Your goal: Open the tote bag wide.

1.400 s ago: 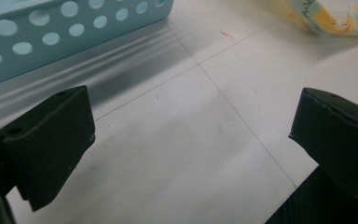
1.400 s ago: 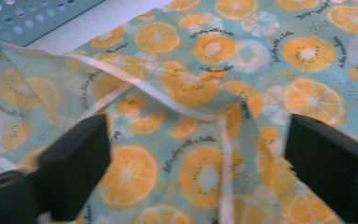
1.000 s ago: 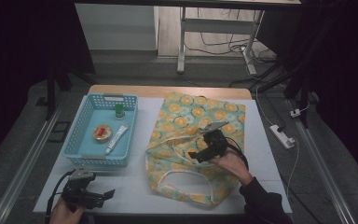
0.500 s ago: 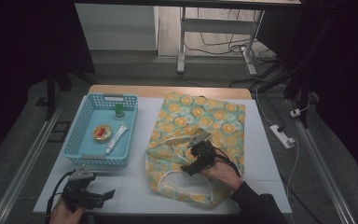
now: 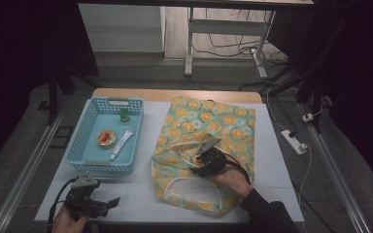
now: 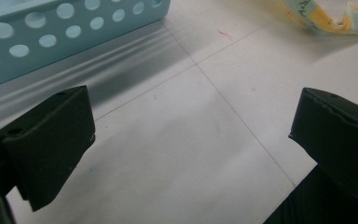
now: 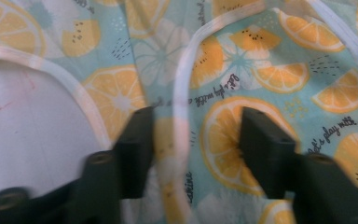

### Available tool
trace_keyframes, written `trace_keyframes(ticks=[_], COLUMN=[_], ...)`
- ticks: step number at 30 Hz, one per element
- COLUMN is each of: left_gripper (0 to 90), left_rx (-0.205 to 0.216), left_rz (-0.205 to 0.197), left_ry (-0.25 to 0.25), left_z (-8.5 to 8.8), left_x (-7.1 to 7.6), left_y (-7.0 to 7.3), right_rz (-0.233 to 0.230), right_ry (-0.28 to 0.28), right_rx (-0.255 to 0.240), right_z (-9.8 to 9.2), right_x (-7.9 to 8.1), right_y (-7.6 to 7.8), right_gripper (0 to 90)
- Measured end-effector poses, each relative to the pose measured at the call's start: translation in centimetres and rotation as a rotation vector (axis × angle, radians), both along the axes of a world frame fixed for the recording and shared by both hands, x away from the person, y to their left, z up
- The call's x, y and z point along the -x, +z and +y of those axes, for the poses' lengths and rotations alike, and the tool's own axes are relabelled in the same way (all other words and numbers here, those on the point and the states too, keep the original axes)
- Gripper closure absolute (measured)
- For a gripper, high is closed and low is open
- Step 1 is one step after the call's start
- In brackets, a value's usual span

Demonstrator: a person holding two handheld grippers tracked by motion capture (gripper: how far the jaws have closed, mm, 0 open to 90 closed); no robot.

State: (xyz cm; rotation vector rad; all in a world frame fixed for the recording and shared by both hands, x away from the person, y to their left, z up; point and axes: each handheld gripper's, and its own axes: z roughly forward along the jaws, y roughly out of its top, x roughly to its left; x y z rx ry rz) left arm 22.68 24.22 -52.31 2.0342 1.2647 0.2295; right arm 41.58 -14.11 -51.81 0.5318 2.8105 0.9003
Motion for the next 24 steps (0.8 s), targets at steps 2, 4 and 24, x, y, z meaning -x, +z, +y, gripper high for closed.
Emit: trace_keyframes(ticks=[2,4,24], left_gripper=[0.0,0.0,0.0], left_rx=[0.000,0.000,0.008], left_rz=[-0.001,-0.002,-0.004], left_ry=[0.000,0.000,-0.001], left_z=[0.0,0.0,0.1], left_x=[0.0,0.0,0.0], left_y=[0.0,0.0,0.0], right_rz=[0.008,0.010,-0.014], right_ry=[-0.004,-0.007,-0.007], right_rx=[0.006,0.009,-0.060], right_z=[-0.1,-0.2,-1.3], right_x=[-0.1,-0.2,-0.8], right_y=[0.1,0.2,2.2], right_gripper=[66.1,76.1,90.0])
